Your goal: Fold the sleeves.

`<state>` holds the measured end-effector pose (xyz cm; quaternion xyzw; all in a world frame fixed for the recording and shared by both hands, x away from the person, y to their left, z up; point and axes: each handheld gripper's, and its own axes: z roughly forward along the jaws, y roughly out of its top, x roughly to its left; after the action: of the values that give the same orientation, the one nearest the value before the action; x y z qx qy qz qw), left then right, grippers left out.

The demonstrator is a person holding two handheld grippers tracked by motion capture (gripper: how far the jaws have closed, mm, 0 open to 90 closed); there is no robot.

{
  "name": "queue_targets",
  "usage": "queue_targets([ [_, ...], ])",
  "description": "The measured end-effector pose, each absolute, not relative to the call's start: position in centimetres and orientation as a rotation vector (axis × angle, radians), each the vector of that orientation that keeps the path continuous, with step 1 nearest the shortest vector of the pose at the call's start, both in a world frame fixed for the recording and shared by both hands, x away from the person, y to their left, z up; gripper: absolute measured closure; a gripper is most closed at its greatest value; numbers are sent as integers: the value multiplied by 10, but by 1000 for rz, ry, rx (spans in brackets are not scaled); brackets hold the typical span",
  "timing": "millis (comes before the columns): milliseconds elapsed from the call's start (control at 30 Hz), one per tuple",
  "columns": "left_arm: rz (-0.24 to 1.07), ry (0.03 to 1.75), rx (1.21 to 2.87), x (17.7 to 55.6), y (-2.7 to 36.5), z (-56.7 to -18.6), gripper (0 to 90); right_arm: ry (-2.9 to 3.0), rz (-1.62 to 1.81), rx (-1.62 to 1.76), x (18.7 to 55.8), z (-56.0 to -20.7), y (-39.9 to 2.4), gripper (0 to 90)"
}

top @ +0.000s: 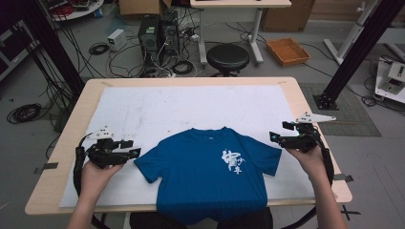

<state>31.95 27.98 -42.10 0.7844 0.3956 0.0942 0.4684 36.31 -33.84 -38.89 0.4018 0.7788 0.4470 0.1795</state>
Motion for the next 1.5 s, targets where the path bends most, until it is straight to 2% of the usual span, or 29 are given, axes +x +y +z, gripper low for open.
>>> queue_targets([
  [567, 180, 1083, 2012, 320, 275, -446, 635, 2191, 1258, 1144, 363, -389, -341, 235],
  [667, 198, 1095, 2004, 319, 275, -447, 694, 2190, 1255, 1147, 363, -389, -341, 237],
  [867, 173, 1077, 1992, 317, 274, -447, 869, 2189, 1250, 1147, 363, -389, -341, 241],
  [1200, 110, 978, 1910, 315, 260, -422, 879, 2181, 1252, 1154, 362, -388, -342, 241],
  [1300, 72, 912, 1891, 315, 234, -404, 880, 2182, 1251, 1150, 362, -387, -341, 241],
  [1500, -10, 874, 1855, 318, 201, -394, 880, 2169, 1257, 1152, 361, -385, -344, 241],
])
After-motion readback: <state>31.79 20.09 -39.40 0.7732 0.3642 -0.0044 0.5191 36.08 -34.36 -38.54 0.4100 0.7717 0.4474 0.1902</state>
